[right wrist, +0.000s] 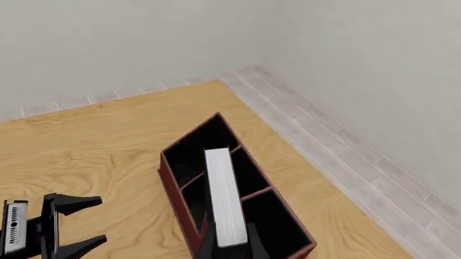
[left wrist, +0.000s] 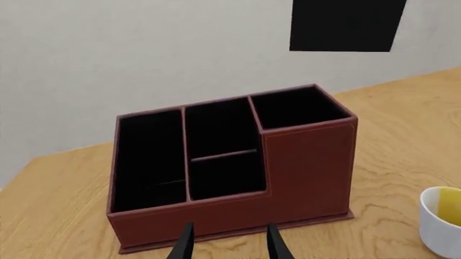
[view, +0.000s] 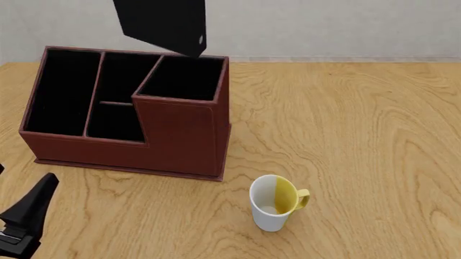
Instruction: Pick up the book and place it in the right compartment of the caddy.
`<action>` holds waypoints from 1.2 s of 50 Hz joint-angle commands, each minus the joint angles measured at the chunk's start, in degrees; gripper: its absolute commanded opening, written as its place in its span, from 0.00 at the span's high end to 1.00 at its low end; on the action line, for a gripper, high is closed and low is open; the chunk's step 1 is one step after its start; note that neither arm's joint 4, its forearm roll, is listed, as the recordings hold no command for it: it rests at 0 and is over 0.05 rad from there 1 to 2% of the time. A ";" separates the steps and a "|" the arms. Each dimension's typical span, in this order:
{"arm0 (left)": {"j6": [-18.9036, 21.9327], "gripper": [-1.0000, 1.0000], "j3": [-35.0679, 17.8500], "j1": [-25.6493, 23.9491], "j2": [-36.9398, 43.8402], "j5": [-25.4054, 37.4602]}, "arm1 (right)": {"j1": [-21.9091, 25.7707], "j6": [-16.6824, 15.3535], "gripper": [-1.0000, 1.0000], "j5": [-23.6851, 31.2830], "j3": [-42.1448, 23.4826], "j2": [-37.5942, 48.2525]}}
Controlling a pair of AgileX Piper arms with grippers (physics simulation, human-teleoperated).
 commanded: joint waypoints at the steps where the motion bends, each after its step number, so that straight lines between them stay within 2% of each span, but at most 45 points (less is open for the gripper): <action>1: 0.57 0.00 -0.42 0.16 0.00 0.70 | -2.53 2.08 1.00 -2.06 -0.74 1.52; 23: 0.50 0.00 -0.28 0.91 0.00 0.84 | -5.63 2.27 1.00 -6.01 -0.32 6.94; 37: 0.74 0.00 1.35 1.40 0.00 -0.79 | -8.13 2.25 1.00 -7.47 -1.80 10.87; 60: 0.85 0.00 1.13 2.74 0.00 -0.27 | -11.63 2.12 1.00 -8.57 -5.42 16.26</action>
